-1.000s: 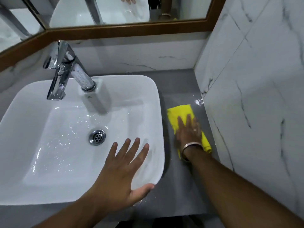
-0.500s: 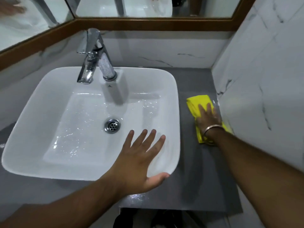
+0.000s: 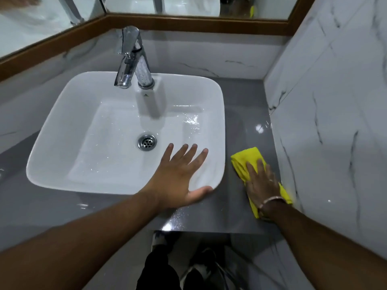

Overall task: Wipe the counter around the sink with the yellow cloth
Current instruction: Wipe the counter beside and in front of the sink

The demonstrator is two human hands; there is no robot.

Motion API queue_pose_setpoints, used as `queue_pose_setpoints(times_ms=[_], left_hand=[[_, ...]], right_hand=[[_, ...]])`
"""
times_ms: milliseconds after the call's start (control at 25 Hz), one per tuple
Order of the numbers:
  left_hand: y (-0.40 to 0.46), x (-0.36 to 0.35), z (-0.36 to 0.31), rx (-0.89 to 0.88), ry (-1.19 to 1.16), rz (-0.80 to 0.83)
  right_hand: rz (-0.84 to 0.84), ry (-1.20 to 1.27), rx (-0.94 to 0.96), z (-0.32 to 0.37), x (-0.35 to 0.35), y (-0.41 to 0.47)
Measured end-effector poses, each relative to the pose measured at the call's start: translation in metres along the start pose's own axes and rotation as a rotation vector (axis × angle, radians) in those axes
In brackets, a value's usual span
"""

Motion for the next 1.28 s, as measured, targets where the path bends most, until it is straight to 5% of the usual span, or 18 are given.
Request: queue_pose_setpoints(times_ms=[80, 200, 280, 320, 440, 480, 600, 720, 920, 1000, 1120, 1280], left_hand=[[-0.001, -0.001, 0.001, -0.001, -0.015, -0.004], [-0.001, -0.003, 0.0, -0.013, -0.016, 0.006], [0.0, -0.003, -0.001, -0.029, -0.015, -0.003], [0.0, -0.003, -0.001, -0.028, -0.013, -0.01], [0.001, -0.001, -0.002, -0.037, -0.003, -0.024], [0.002, 0.0, -0.003, -0.038, -0.004, -0.029], [0.001, -0.003, -0.001, -0.034, -0.001, -0.021], [0.0, -0.005, 0.0, -0.038, 0.007, -0.016], [0.001, 0.002, -0.002, -0.027, 0.05, -0.044], [0.0, 0.001, -0.002, -0.012, 0.057, -0.044], [0.0, -0.001, 0.001, -0.004, 0.082, -0.063], [-0.007, 0.004, 0.011, 0.088, 0.051, -0.064]], right_hand=[[0.02, 0.076, -0.115, 0.033, -0.009, -0.022], [-0.064, 0.0, 0.405, 0.104, -0.018, -0.096], [-0.19, -0.069, 0.626, 0.084, -0.009, -0.087], [-0.205, -0.107, 0.558, 0.063, -0.011, -0.06], [-0.044, 0.11, -0.166, -0.017, 0.003, 0.021], [-0.012, 0.169, -0.258, -0.008, -0.005, 0.019], [0.02, 0.169, 0.048, 0.068, -0.019, -0.05], [0.003, 0.073, 0.365, 0.068, -0.016, -0.047], [0.226, 0.109, -0.065, 0.011, -0.022, 0.045], [0.05, 0.092, 0.016, 0.063, -0.017, -0.021], [0.121, 0.113, 0.164, 0.134, -0.03, -0.144], [0.151, 0.069, 0.182, 0.124, -0.031, -0.137]])
Point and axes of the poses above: each hand's wrist, its own y-axis towards the middle knuckle, its own x-axis out of the back of the hand, z = x × y, the point moved 9 cm from there along y, towards the middle knuckle, and after that the axes turned 10 degrees about -y, right-handed, at the moved point
